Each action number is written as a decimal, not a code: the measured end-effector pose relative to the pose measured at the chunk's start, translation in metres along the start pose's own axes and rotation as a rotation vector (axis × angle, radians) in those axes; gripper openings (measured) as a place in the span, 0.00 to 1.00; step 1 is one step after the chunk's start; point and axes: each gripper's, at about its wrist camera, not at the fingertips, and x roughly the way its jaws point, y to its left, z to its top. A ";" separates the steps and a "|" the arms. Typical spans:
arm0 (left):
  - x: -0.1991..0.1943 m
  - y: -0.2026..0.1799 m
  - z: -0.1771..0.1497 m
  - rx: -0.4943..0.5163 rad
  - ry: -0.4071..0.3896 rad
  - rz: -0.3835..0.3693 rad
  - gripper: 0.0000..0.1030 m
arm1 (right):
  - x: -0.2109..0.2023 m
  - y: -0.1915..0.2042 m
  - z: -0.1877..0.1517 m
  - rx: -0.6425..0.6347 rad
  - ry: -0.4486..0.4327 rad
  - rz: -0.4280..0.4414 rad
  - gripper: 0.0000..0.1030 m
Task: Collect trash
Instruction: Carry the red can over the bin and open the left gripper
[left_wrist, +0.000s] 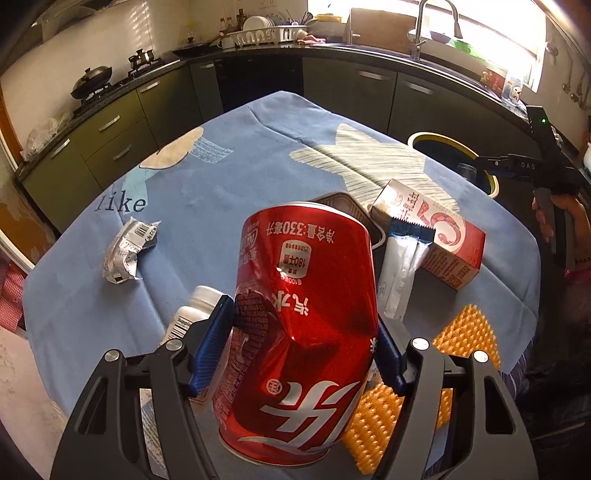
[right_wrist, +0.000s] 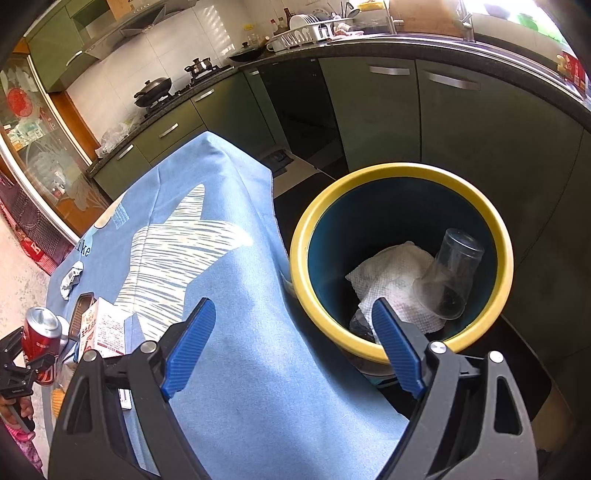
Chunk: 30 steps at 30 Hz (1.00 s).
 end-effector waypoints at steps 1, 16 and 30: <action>-0.004 -0.002 0.003 0.002 -0.010 0.006 0.67 | -0.001 -0.001 0.000 0.001 -0.001 0.003 0.79; -0.022 -0.072 0.087 0.109 -0.106 -0.097 0.67 | -0.032 -0.048 0.000 0.078 -0.085 0.036 0.79; 0.071 -0.223 0.222 0.342 -0.074 -0.378 0.67 | -0.065 -0.135 -0.007 0.250 -0.157 -0.054 0.80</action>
